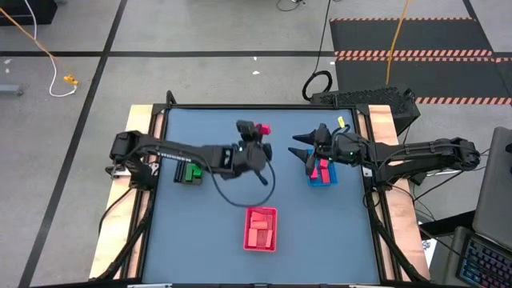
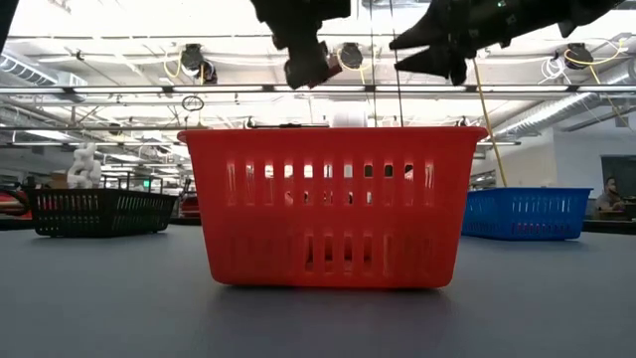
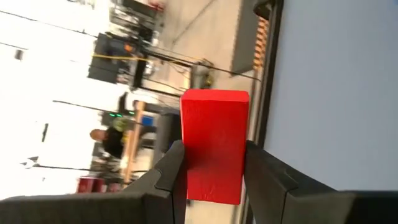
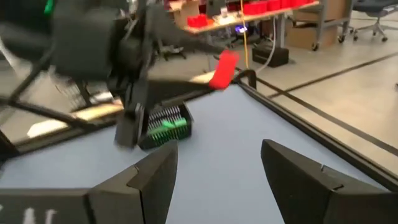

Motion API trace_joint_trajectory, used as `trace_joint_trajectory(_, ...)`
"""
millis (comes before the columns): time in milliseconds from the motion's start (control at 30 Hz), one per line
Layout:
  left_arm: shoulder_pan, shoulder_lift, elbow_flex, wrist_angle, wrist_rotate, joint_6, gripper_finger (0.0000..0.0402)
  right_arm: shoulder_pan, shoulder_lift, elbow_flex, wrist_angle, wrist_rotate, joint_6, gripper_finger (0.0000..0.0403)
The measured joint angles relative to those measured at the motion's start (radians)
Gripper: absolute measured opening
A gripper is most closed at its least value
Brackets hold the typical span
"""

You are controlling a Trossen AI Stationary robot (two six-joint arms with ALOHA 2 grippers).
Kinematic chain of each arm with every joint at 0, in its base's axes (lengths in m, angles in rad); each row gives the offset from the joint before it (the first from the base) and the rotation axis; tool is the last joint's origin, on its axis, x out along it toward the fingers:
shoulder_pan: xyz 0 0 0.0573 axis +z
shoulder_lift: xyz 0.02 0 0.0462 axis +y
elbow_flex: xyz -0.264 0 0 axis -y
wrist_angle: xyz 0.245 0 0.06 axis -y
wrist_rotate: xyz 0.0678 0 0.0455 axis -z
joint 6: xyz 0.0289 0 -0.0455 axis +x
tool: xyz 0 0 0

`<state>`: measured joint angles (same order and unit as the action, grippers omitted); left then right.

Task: Sort & place blocks by color
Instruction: Put the red block into the blue bin

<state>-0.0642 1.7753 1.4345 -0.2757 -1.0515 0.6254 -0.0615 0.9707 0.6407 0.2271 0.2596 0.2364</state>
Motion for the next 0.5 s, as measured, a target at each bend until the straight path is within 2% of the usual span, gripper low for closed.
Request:
trace_joint_trajectory(100,-0.041,0.024,0.001,0.044,-0.059,0.013,0.0118,0.016,0.002,0.0,0.024,-0.001,0.03,0.0226)
trace_joint_trajectory(200,-0.06,0.044,0.001,0.078,-0.077,-0.014,0.0118,0.037,0.023,0.001,0.058,-0.002,0.032,0.0226)
trace_joint_trajectory(500,-0.065,0.096,0.001,0.129,-0.052,-0.09,0.0118,0.055,0.131,0.0,0.189,-0.002,0.029,0.0226)
